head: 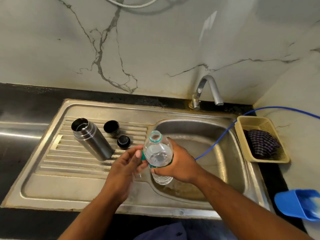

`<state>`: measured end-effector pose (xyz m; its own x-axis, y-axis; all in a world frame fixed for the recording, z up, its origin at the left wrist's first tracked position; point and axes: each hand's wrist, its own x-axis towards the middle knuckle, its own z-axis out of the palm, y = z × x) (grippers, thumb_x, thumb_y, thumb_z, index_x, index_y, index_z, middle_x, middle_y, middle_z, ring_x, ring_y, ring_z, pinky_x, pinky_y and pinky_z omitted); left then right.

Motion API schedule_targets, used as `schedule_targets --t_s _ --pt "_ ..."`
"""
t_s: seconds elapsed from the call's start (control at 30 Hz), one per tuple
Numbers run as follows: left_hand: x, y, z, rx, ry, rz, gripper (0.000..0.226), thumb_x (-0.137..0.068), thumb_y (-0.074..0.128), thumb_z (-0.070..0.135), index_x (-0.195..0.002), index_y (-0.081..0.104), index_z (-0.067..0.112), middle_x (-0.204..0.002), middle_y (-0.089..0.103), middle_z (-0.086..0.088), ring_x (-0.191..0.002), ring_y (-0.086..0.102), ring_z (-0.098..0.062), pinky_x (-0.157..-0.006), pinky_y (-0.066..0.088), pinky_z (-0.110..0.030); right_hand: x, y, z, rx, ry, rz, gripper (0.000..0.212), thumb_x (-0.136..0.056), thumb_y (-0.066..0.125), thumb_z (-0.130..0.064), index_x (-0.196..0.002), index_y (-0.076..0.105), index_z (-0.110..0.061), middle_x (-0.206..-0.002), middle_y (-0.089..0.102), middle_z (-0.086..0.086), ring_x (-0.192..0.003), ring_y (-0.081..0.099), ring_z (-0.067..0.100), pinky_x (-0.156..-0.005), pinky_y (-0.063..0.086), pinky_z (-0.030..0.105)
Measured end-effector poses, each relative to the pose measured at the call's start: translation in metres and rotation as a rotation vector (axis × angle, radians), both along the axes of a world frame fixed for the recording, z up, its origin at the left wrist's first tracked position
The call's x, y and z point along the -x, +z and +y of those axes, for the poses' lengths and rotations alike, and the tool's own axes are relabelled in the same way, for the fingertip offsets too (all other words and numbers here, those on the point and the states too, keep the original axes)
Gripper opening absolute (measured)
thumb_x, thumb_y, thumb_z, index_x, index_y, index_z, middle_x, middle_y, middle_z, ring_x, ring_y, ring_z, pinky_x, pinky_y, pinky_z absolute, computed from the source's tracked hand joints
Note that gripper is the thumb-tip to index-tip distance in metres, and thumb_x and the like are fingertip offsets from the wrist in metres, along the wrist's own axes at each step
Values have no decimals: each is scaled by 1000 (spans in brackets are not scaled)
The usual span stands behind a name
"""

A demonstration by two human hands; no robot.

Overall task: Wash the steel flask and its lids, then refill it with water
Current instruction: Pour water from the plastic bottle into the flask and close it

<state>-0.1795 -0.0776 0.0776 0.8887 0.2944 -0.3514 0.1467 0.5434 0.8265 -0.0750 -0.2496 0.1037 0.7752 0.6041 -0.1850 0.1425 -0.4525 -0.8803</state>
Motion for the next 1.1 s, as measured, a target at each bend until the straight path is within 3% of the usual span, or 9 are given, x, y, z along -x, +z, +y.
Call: schedule_targets --t_s 0.1,0.23,0.3,0.43,0.57,0.7,0.83,0.97,1.1 --pt "-10 23 -3 153 109 -76 73 -40 104 45 -100 80 13 -109 76 -10 -101 74 -19 -84 59 -24 -3 -3 -9 22 -32 -10 77 -62 98 -19 -119 54 -46 -112 69 -23 -103 65 -6 -82 47 7" --pt "-21 36 -7 146 177 -164 66 -43 103 47 -99 80 19 -102 76 -6 -99 73 -18 -93 59 -32 -3 -8 -18 84 -32 -47 82 -56 97 -31 -127 56 -40 -116 69 -18 -104 66 2 -91 56 27" --pt "-28 41 -15 107 163 -200 63 -45 102 46 -97 80 19 -103 76 -4 -100 73 -16 -94 58 -29 -2 -10 -20 108 -25 -64 83 -55 96 -34 -127 56 -40 -117 68 -17 -105 66 4 -93 57 33" --pt "-36 47 -32 -44 136 -202 60 -50 100 48 -98 80 19 -106 77 -5 -102 72 -16 -92 57 -26 -1 -9 -25 150 -33 -75 79 -57 96 -31 -125 57 -38 -115 68 -17 -102 66 5 -91 56 33" --pt "-34 52 -40 -215 116 -179 36 -69 84 28 -103 76 18 -107 78 -3 -101 72 -13 -90 56 -24 -1 -7 -31 188 -45 -71 78 -59 96 -31 -127 57 -35 -115 68 -15 -102 64 8 -92 55 32" --pt "-31 54 -39 -443 58 -164 32 -74 82 20 -105 79 24 -110 78 -1 -105 72 -13 -91 56 -21 0 -9 -33 236 -55 -73 80 -58 95 -35 -129 57 -35 -116 68 -15 -101 64 8 -90 56 32" --pt "-29 54 -35 -710 74 -81 32 -73 87 24 -103 76 23 -101 78 4 -99 73 -13 -82 58 -20 4 -12 -35 274 -68 -97 69 -59 92 -31 -119 59 -36 -109 66 -16 -93 62 5 -73 49 17" --pt "-30 60 -35 -760 110 19 39 -63 88 39 -93 72 21 -89 73 4 -81 69 -8 -68 54 -12 10 -16 -30 359 -86 -167 72 -56 85 -45 -121 53 -38 -113 62 -16 -99 58 8 -78 53 29" --pt "-28 64 -34 -637 55 -19 32 -71 86 27 -100 75 20 -98 78 4 -94 73 -7 -81 58 -18 8 -16 -30 394 -88 -229 77 -53 78 -49 -124 51 -37 -116 60 -17 -108 53 10 -82 56 38"
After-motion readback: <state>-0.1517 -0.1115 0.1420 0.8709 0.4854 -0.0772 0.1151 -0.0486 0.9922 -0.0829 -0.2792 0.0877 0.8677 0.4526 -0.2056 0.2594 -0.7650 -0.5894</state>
